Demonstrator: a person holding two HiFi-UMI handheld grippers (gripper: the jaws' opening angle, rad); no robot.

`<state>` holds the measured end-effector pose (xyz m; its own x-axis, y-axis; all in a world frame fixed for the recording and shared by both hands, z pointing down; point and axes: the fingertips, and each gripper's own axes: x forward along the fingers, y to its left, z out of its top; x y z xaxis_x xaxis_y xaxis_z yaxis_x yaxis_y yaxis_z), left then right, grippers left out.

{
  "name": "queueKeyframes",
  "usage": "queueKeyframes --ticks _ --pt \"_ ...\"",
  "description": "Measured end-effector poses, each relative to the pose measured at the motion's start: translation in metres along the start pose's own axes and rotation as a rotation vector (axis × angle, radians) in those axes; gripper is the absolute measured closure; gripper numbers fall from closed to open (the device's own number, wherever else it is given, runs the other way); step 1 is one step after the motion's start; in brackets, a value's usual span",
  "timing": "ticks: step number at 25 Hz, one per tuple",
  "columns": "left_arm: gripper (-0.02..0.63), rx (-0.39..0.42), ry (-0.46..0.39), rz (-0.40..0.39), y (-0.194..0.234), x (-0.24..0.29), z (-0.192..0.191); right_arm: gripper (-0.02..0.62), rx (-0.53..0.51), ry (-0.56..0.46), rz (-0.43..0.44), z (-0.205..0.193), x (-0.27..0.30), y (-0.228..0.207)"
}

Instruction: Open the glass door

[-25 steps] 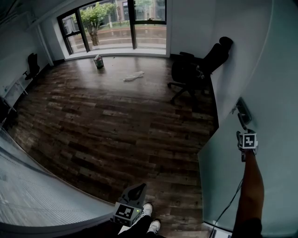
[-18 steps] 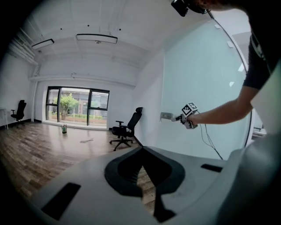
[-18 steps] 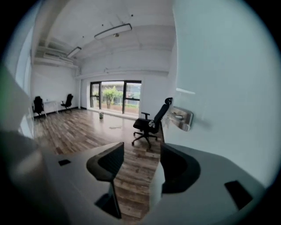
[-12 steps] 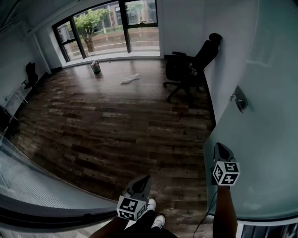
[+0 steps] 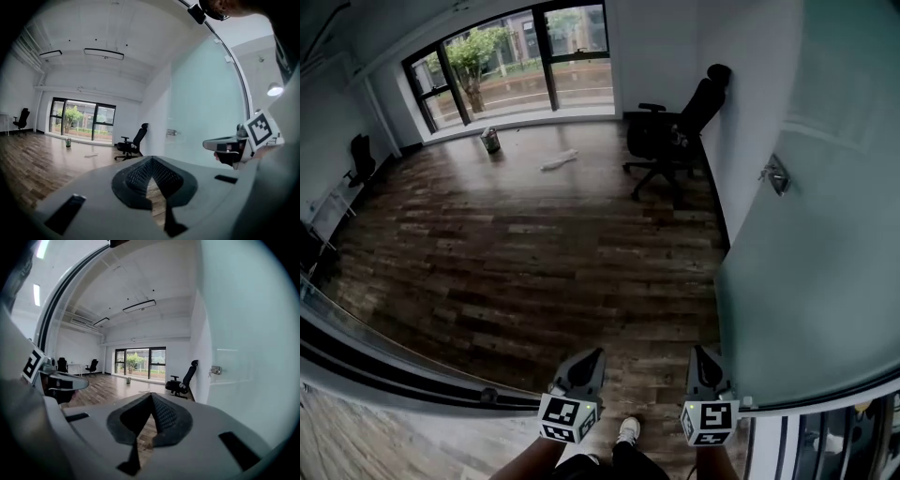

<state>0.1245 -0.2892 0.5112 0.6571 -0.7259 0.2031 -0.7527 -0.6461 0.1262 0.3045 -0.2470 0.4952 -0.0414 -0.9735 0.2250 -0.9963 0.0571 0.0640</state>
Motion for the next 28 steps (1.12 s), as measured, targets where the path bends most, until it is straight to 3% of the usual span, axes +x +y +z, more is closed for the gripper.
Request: queueKeyframes --ticks 8,14,20,25,28 --pt "0.603 0.010 -0.021 -0.071 -0.040 -0.124 -0.030 0.580 0.021 0.017 -0.005 -0.041 -0.131 0.098" --pt "0.603 0.024 -0.036 -0.082 -0.062 -0.228 -0.054 0.580 0.059 -0.007 -0.039 -0.059 -0.219 0.158" --pt "0.603 0.019 -0.032 -0.094 -0.090 -0.296 -0.065 0.580 0.031 0.006 -0.057 -0.066 -0.287 0.191" --pt "0.603 0.069 -0.036 -0.088 -0.101 -0.329 -0.076 0.580 -0.008 -0.005 -0.078 -0.072 -0.320 0.204" --pt "0.603 0.057 -0.032 -0.076 -0.110 -0.349 -0.081 0.580 -0.012 0.001 -0.066 -0.079 -0.338 0.210"
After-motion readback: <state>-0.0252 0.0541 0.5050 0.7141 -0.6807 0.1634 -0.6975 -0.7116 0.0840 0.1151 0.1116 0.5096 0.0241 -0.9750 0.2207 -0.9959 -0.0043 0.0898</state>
